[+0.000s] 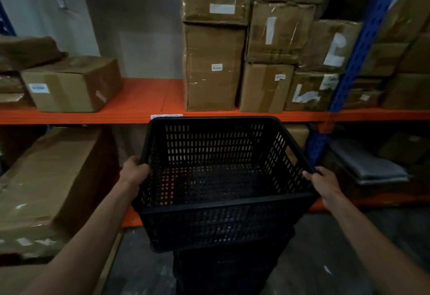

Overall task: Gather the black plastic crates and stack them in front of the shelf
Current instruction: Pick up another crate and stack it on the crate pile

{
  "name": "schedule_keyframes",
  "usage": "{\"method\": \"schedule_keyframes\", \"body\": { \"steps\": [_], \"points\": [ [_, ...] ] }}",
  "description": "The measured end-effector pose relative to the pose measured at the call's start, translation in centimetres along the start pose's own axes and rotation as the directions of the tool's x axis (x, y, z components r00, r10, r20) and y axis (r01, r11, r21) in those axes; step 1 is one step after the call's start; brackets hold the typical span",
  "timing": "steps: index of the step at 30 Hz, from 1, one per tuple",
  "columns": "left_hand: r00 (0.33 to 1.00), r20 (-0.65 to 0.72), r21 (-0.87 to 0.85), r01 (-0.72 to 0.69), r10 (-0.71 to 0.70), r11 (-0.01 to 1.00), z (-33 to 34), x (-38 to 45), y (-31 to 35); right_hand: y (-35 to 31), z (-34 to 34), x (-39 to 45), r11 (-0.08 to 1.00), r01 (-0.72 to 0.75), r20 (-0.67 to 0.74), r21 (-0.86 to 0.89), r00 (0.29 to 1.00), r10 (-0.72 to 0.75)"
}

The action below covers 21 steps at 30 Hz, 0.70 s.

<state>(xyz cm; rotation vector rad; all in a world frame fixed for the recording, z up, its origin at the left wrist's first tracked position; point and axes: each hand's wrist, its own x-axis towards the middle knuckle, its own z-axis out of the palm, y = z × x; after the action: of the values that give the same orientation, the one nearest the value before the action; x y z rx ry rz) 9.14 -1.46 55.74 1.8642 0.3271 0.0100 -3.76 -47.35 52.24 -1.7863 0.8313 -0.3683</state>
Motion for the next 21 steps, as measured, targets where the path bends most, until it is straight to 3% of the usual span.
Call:
{"method": "schedule_keyframes", "body": {
  "steps": [10, 21],
  "points": [
    [0.996, 0.044, 0.138, 0.066, -0.073, 0.988, 5.9, 6.8, -3.9, 1.8, 2.0, 5.0, 0.999, -0.016, 0.005, -0.03, 1.0, 0.016],
    [0.994, 0.048, 0.407, 0.071, -0.099, 0.911, 8.0, 4.3, -1.9, 4.0, 2.9, 9.0, 0.995, -0.055, 0.09, -0.085, 0.994, 0.062]
  ]
}}
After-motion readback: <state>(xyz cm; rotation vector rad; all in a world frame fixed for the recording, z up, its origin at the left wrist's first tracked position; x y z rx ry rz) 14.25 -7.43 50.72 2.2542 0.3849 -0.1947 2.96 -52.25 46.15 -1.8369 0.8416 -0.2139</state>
